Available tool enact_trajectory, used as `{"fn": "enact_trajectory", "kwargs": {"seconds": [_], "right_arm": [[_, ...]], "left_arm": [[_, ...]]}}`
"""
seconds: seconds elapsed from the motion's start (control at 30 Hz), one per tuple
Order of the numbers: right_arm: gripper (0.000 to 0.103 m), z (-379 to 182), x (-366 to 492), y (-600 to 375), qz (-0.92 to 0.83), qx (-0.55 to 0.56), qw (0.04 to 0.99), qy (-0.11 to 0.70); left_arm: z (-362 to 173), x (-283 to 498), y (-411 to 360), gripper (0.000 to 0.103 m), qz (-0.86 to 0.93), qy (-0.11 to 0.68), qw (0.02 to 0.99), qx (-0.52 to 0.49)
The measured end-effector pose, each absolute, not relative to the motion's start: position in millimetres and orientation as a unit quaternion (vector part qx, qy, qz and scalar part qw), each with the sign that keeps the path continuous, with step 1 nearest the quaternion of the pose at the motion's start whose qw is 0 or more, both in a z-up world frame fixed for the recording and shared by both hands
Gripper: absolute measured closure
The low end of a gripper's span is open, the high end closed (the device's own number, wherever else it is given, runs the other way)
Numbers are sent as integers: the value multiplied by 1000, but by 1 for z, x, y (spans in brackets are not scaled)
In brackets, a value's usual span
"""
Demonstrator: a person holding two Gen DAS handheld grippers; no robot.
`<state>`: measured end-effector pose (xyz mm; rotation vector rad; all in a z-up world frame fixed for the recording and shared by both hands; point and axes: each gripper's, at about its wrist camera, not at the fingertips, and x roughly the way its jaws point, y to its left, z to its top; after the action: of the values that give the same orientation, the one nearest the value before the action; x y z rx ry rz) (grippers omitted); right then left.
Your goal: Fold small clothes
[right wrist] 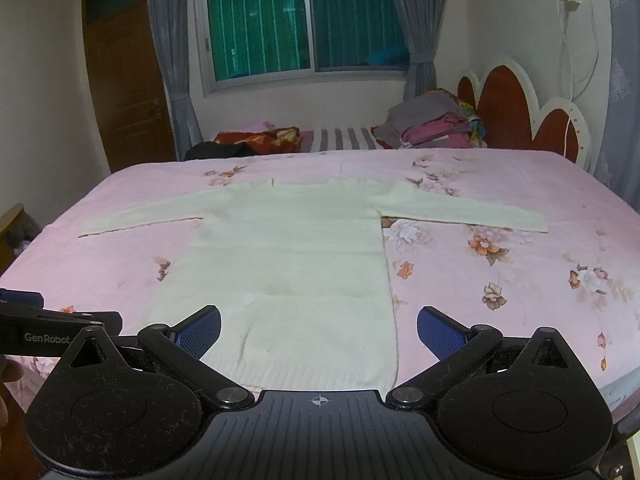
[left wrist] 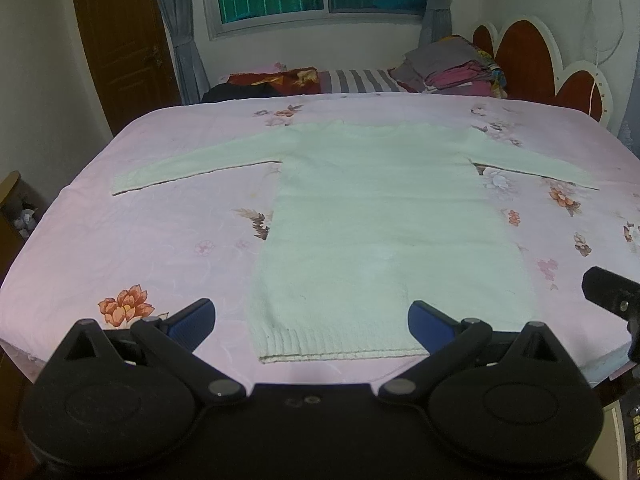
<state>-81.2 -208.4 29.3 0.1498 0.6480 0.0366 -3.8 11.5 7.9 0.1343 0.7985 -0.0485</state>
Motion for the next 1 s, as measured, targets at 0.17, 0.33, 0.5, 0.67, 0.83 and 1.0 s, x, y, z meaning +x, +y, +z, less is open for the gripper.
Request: {"fn": "enact_trajectory", "kwargs": {"seconds": [0.17,0.33,0.5,0.67,0.83,1.0], "right_arm": [[0,27,-72,-210,12,74,945,319],[0,25,-62,-211,5,73,945,320],[0,23,-51,-215,-3,75,945,319],[0,18,-34,-216,-12,73,942,326],[0,11,-16,-221,-24,74,942,327],[0,8,7,-225,-34,77,942,326]], "left_arm": [[6,5,11,1,-22,389,919,66],[4,15,12,1,-22,391,918,66],[1,30,12,1,-22,393,917,68],[-3,51,14,1,-24,400,914,68],[-8,76,15,1,-27,405,911,69],[-12,106,15,1,-35,410,909,71]]}}
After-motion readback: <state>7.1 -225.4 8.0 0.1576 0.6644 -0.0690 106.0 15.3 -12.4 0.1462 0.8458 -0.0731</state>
